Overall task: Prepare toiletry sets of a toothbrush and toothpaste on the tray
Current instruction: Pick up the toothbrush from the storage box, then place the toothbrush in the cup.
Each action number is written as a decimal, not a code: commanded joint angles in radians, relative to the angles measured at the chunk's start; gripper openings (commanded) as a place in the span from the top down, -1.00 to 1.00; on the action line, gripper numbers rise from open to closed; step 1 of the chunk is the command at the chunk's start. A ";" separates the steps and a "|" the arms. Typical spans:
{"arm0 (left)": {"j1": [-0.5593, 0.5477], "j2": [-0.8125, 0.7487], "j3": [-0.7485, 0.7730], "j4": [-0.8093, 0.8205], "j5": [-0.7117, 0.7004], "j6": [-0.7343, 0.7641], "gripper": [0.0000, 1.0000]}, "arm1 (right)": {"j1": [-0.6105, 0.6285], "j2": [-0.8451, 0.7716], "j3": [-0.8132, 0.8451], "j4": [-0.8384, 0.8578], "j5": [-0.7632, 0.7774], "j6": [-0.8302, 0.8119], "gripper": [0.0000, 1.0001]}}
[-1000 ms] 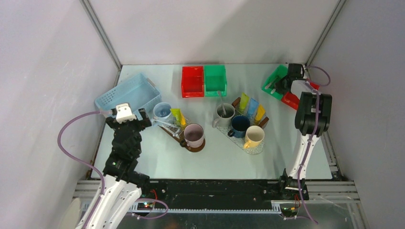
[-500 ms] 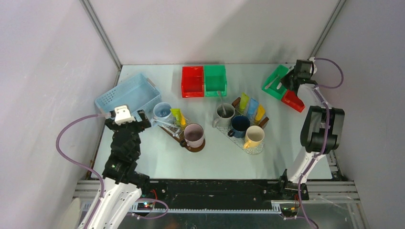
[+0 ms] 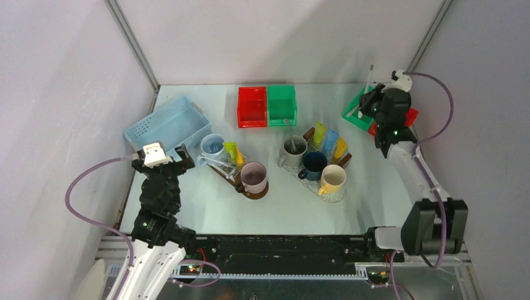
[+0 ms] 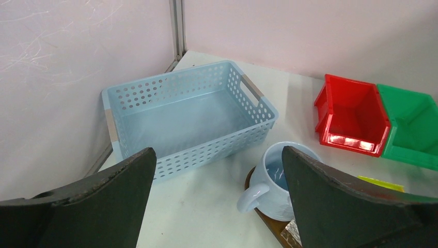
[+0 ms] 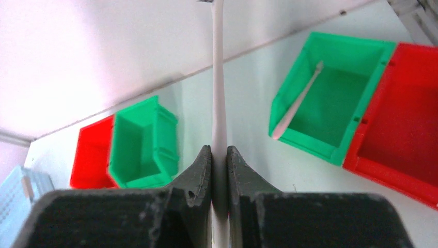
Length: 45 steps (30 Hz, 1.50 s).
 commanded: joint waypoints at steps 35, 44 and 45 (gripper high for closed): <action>0.009 -0.129 -0.027 0.009 0.019 0.000 -0.94 | 0.569 -0.054 -0.767 1.055 0.007 -0.433 1.00; 0.008 -0.127 -0.030 0.011 0.020 0.005 -0.94 | 0.571 0.011 -0.789 1.118 0.039 -0.446 0.99; 0.008 -0.128 -0.029 0.013 0.020 0.006 -0.94 | 0.571 0.005 -0.797 1.118 0.042 -0.449 0.98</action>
